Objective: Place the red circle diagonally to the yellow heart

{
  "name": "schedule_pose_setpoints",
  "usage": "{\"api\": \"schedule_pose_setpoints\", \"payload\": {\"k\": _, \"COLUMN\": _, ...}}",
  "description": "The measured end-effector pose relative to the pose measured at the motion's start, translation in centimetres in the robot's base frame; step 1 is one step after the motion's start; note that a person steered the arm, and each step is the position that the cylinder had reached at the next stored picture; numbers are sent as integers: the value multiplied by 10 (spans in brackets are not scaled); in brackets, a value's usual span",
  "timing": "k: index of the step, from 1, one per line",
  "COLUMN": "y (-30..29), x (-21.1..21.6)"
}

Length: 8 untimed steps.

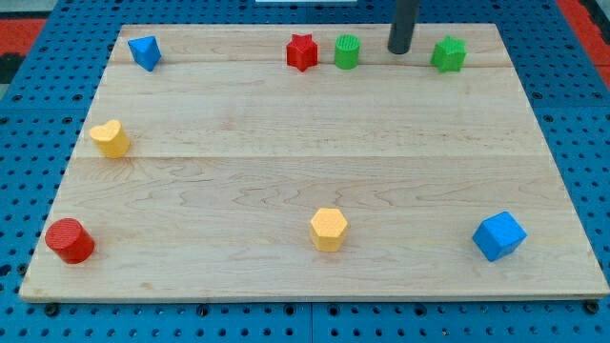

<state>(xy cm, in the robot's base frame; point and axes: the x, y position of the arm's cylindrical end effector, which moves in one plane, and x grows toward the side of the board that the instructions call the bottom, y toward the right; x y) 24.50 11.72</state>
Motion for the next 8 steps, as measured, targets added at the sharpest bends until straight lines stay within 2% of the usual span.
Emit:
{"api": "schedule_pose_setpoints", "payload": {"k": 3, "y": -64, "x": 2}}
{"api": "schedule_pose_setpoints", "payload": {"k": 4, "y": -52, "x": 39}}
{"api": "schedule_pose_setpoints", "payload": {"k": 5, "y": -64, "x": 96}}
{"api": "schedule_pose_setpoints", "payload": {"k": 7, "y": -191, "x": 182}}
{"api": "schedule_pose_setpoints", "payload": {"k": 8, "y": -257, "x": 209}}
